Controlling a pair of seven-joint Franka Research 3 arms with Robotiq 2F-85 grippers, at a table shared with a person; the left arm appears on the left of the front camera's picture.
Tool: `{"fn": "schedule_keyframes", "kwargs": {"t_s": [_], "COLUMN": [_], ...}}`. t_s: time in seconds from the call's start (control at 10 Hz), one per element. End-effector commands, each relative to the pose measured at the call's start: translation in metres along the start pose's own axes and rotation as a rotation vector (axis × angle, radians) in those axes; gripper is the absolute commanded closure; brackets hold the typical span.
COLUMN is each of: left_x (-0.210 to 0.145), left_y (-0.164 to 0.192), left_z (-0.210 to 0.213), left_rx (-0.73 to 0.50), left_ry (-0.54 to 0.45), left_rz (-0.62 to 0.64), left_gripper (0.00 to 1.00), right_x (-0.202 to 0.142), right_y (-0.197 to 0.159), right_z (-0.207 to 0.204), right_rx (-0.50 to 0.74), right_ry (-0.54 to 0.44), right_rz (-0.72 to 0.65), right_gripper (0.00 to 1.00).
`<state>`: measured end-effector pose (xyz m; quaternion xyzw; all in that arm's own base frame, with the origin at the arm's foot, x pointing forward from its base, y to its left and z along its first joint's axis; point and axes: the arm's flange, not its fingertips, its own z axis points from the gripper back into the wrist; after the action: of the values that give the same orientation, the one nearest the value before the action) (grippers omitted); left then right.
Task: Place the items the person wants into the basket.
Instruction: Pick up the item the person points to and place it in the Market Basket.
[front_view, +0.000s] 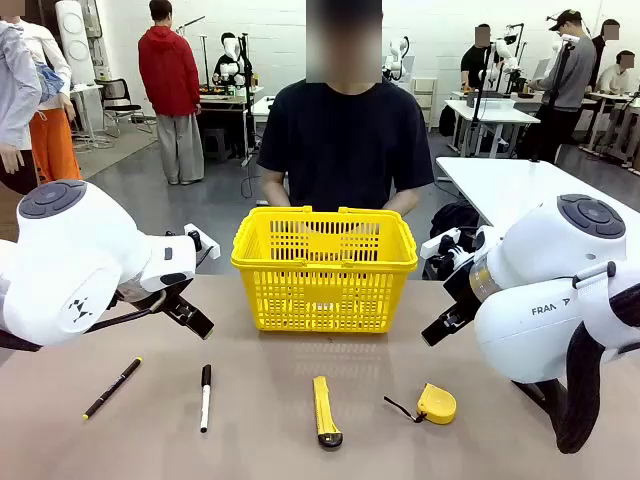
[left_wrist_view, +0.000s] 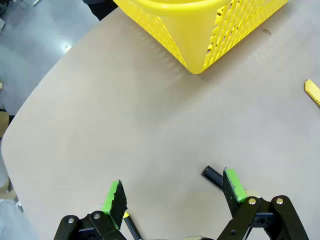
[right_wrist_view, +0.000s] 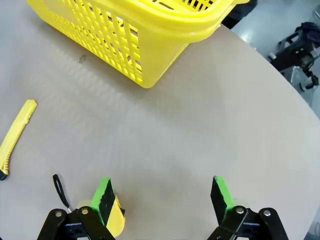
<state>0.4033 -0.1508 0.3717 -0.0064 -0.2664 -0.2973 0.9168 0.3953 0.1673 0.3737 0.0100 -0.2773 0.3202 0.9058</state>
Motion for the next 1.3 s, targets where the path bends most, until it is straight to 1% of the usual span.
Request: {"fn": "schedule_keyframes", "kwargs": {"t_s": [0.0, 1.2], "left_x": [0.0000, 0.0000], "left_y": [-0.0001, -0.0001], "left_z": [0.0000, 0.0000], "left_rx": [0.000, 0.000], "left_ry": [0.000, 0.000], "left_rz": [0.000, 0.000], "left_gripper": [0.00, 0.00], "right_x": [0.0000, 0.0000], "right_y": [0.0000, 0.0000], "right_z": [0.0000, 0.0000], "right_rx": [0.000, 0.000], "right_ry": [0.000, 0.000], "right_rz": [0.000, 0.000], "right_gripper": [0.00, 0.00]}}
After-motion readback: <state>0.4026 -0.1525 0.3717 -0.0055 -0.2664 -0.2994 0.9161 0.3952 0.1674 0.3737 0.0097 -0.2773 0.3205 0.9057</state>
